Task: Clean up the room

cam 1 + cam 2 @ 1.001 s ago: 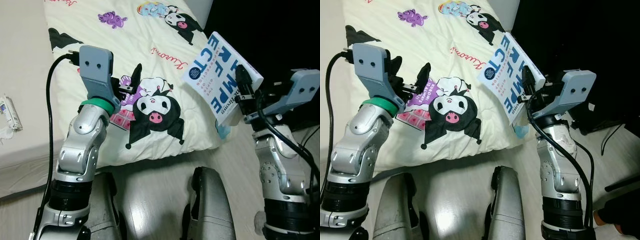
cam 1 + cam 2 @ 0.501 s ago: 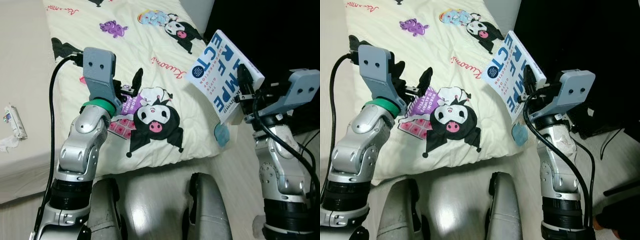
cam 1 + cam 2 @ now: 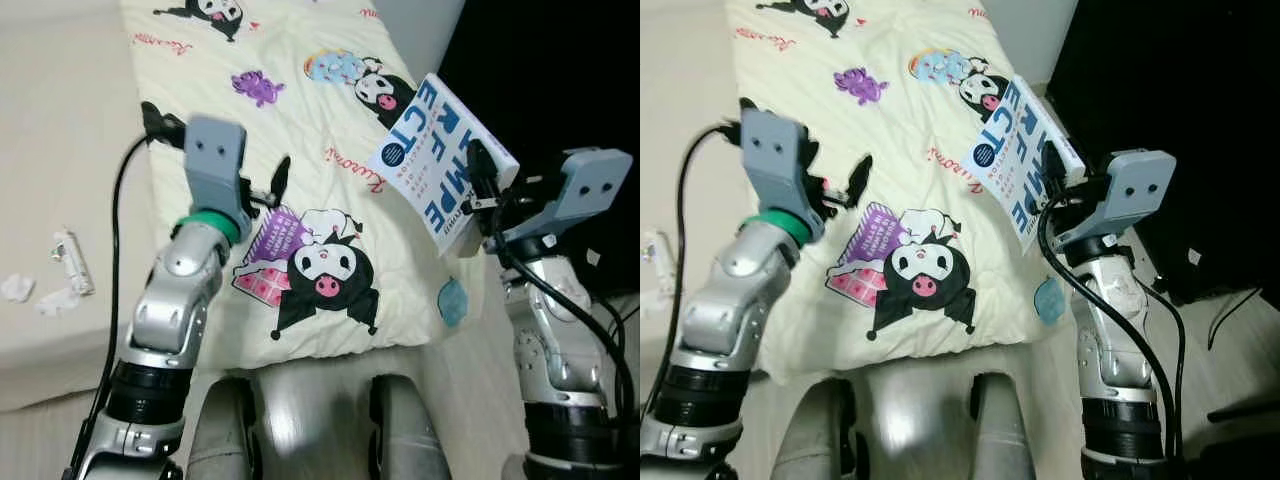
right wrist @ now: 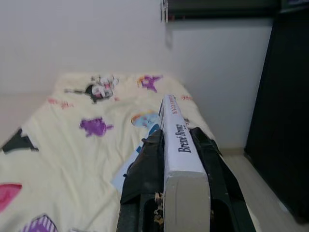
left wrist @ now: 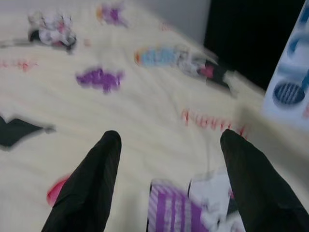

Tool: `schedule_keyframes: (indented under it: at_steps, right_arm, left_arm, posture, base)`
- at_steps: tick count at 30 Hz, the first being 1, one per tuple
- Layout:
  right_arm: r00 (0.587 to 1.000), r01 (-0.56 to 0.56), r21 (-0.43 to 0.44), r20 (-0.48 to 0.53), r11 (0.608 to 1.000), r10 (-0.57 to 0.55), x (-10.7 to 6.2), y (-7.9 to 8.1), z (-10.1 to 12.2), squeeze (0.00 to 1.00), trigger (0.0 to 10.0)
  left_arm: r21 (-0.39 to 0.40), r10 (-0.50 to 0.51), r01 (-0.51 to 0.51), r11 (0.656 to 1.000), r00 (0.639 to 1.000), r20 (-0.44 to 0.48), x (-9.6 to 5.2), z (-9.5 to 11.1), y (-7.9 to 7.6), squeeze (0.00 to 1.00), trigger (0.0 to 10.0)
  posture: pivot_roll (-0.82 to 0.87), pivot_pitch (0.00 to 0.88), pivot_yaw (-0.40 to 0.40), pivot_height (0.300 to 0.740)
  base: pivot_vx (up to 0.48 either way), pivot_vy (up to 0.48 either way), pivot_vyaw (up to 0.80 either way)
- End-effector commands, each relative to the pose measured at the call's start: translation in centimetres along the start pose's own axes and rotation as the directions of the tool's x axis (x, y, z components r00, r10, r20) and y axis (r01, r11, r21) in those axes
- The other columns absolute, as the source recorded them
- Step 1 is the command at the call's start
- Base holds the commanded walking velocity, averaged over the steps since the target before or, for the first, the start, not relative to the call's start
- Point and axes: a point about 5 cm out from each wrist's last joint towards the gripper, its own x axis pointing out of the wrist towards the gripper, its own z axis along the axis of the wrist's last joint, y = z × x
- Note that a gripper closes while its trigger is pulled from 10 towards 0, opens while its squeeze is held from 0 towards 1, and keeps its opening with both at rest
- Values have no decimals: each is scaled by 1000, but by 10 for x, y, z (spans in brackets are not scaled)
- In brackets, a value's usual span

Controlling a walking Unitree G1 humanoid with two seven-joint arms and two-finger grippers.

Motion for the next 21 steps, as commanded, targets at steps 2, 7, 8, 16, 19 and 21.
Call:
schedule_keyframes:
  at_steps: [2, 7, 8, 16, 19, 21]
  right_arm:
    - [1000, 15, -46, -22, 999, -16, -10, -1, -11, 0, 10000]
    - [995, 14, -114, -98, 993, -25, -24, 2, -33, 0, 10000]
    - [995, 14, -114, -98, 993, -25, -24, 2, -33, 0, 10000]
    - [980, 79, -182, -168, 980, -110, -43, -2, -59, 0, 10000]
    - [971, 101, -192, -195, 976, -139, -51, -3, -68, 0, 10000]
    - [961, 120, -192, -225, 974, -163, -60, -1, -78, 0, 10000]
  left_arm:
    - [16, 11, -10, 1000, 995, -100, -4, -32, 3, 0, 10000]
    - [-26, 6, -11, 1000, 980, -201, -10, -60, 3, 0, 10000]
    - [-26, 6, -11, 1000, 980, -201, -10, -60, 3, 0, 10000]
    - [-26, 4, -10, 1000, 973, -230, -12, -81, -1, 0, 10000]
    - [13, -7, 10, 1000, 973, -229, -14, -88, -3, 0, 10000]
    - [24, -19, 25, 999, 973, -228, -16, -94, -5, 0, 10000]
  posture:
    - [8, 93, 16, 662]
    - [6, 86, 7, 677]
    - [6, 86, 7, 677]
    - [-1, 77, 2, 712]
    - [-12, 69, 1, 722]
    - [-12, 69, 1, 732]
  base:
    - [0, 0, 0]
    - [0, 0, 0]
    - [0, 0, 0]
    - [0, 0, 0]
    - [0, 0, 0]
    - [0, 0, 0]
